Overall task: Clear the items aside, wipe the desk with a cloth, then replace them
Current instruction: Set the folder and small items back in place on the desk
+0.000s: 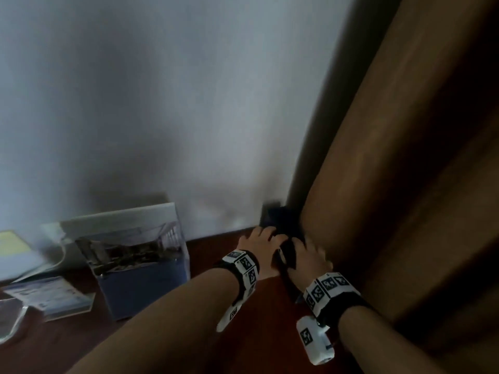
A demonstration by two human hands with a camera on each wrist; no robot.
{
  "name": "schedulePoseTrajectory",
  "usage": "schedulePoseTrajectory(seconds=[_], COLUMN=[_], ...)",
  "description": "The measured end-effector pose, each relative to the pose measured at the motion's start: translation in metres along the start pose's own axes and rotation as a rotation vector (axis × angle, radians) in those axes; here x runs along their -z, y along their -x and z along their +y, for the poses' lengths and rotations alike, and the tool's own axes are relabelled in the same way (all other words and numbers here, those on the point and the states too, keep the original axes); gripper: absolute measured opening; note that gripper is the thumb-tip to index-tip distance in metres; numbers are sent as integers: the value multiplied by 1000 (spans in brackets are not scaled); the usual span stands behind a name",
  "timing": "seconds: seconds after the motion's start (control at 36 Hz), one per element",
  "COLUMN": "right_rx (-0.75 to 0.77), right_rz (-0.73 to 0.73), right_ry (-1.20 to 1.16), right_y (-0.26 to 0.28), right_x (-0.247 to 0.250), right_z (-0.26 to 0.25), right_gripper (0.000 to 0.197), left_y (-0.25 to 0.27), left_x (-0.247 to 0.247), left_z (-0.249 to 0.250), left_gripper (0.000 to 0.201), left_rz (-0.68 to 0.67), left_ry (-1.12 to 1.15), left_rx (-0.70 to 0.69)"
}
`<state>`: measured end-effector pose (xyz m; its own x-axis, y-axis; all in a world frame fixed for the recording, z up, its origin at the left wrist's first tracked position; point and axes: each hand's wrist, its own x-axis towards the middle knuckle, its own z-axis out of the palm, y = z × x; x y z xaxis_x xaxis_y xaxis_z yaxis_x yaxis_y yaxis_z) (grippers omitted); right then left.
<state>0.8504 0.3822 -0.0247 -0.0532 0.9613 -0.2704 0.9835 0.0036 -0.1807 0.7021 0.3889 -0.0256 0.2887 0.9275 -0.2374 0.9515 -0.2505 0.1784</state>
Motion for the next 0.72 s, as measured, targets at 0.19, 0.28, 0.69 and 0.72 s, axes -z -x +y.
schedulePoseTrajectory(seconds=[0.19,0.28,0.69,0.72], right_rx=[-74,-92,93,117], right_rz=[-84,-108,18,22], right_ry=[-32,-46,175,187], right_y=[-37,-45,-33,-31], right_x=[-18,-28,-40,-38], right_z=[5,7,40,43], right_gripper=[81,81,78,78], left_y=[-45,-59,-89,-88], left_x=[-15,-15,-14,-14], left_z=[-6,-11,-11,-12], left_gripper=[101,103,117,117], left_rz=[-127,-164,-132,-125], left_ry=[-75,-71,-108,-101], left_rx=[7,7,-21,-16])
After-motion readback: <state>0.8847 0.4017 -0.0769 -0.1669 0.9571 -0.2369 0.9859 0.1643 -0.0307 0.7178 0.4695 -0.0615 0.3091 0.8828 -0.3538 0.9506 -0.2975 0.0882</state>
